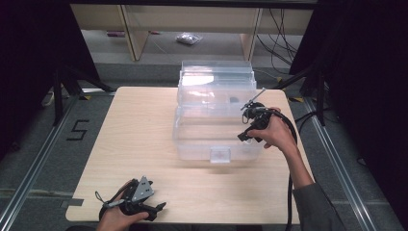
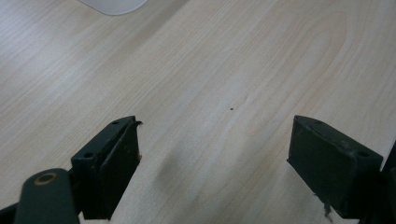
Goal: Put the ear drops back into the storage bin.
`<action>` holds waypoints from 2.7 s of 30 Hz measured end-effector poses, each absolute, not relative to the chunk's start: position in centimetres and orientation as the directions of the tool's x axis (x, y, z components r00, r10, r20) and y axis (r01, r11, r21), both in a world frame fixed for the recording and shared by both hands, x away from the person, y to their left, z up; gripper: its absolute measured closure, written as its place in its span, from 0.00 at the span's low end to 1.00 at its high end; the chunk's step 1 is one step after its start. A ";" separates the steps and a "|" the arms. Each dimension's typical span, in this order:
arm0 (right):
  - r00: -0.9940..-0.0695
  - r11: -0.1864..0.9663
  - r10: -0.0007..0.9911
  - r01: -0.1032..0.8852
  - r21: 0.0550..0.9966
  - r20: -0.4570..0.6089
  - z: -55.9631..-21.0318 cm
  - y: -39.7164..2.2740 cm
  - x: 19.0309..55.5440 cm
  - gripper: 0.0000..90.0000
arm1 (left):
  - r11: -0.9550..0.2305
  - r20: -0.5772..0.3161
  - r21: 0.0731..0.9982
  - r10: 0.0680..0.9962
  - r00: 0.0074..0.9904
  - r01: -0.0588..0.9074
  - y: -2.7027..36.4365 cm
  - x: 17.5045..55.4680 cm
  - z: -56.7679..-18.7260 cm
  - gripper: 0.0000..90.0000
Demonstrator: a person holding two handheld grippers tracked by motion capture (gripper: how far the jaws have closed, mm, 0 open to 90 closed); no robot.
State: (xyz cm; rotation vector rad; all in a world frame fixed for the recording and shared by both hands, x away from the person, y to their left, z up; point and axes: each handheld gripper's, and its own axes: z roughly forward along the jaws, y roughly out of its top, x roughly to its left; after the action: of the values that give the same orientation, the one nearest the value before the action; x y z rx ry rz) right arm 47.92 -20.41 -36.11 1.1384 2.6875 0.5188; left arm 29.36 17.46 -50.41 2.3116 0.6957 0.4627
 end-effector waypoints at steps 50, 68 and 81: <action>-0.761 0.648 0.648 0.539 0.538 -0.017 -36.1 -20.7 41.2 0.27 | -0.615 0.124 0.699 0.607 0.785 0.365 17.4 29.3 -50.4 0.18; -0.759 0.629 0.651 0.539 0.561 -0.002 -37.4 -20.5 39.4 0.25 | -0.615 0.126 0.699 0.608 0.784 0.365 17.5 29.4 -50.4 0.18; -0.779 0.641 0.627 0.507 0.576 -0.012 -38.1 -20.3 38.4 0.26 | -0.612 0.122 0.701 0.608 0.784 0.366 17.5 29.3 -50.5 0.18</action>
State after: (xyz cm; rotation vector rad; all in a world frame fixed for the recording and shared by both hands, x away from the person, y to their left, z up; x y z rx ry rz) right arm 38.35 -20.34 -38.06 0.9282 2.6504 0.8349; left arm 29.34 17.47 -50.46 2.2885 0.7194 0.4600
